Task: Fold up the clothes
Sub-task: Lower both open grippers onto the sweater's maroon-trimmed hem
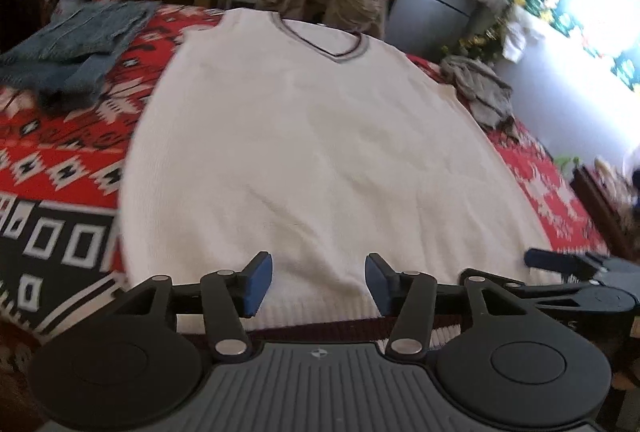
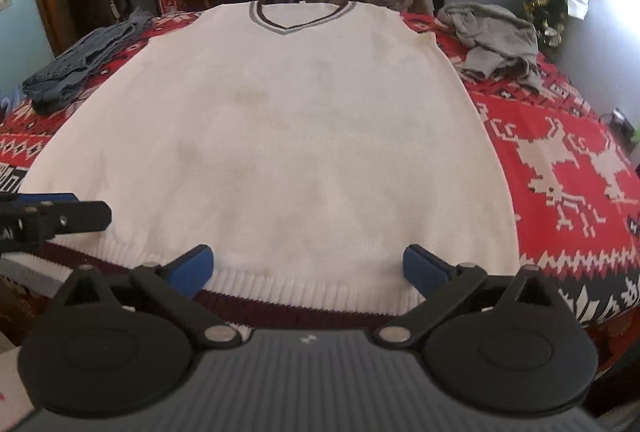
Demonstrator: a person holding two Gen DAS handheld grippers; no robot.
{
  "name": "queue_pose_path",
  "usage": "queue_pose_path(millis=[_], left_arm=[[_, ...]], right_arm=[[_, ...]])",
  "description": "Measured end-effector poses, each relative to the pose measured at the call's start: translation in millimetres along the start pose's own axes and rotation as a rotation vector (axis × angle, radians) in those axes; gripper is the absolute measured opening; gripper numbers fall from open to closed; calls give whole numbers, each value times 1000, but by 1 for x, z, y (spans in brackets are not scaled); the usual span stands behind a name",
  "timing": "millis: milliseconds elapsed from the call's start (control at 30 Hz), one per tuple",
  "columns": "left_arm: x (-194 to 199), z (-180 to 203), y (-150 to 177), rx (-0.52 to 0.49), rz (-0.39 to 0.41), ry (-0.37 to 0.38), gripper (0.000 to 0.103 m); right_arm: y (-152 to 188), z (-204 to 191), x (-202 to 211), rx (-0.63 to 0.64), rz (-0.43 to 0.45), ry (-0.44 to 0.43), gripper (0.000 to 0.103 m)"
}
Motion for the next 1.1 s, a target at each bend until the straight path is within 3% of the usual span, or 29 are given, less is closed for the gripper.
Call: queue_pose_path(millis=[100, 300, 467, 667, 800, 867, 933, 1000, 1100], left_arm=[[12, -11, -2, 12, 12, -23, 56], [35, -26, -7, -37, 29, -129, 73], [39, -34, -11, -90, -8, -238, 78], [49, -48, -21, -57, -7, -275, 82], [48, -62, -24, 6, -72, -197, 82], [47, -73, -22, 92, -67, -166, 82], [43, -84, -17, 217, -87, -80, 80], [39, -94, -12, 355, -116, 29, 64], [36, -103, -4, 469, -126, 110, 56]], right_arm=[[-6, 6, 12, -26, 34, -5, 102], [-21, 32, 45, -21, 129, 104, 102], [-30, 56, 65, -51, 182, 173, 102], [-41, 79, 86, -90, 254, 275, 102], [-46, 94, 90, -157, 199, 236, 102], [-46, 103, 87, -220, 148, 186, 102], [-44, 111, 82, -260, 79, 134, 102], [-40, 119, 77, -299, 41, 111, 102], [-30, 131, 71, -391, -12, 32, 102]])
Point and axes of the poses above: each gripper's, at about its wrist camera, not at the fingertips, and x roughly against the way its jaws point, z to its right, y to its underside, the point moved 6 cm from there along -x, roughly the way its jaws point, and after that the axes turned 5 degrees about -x, right-handed, at the moved point
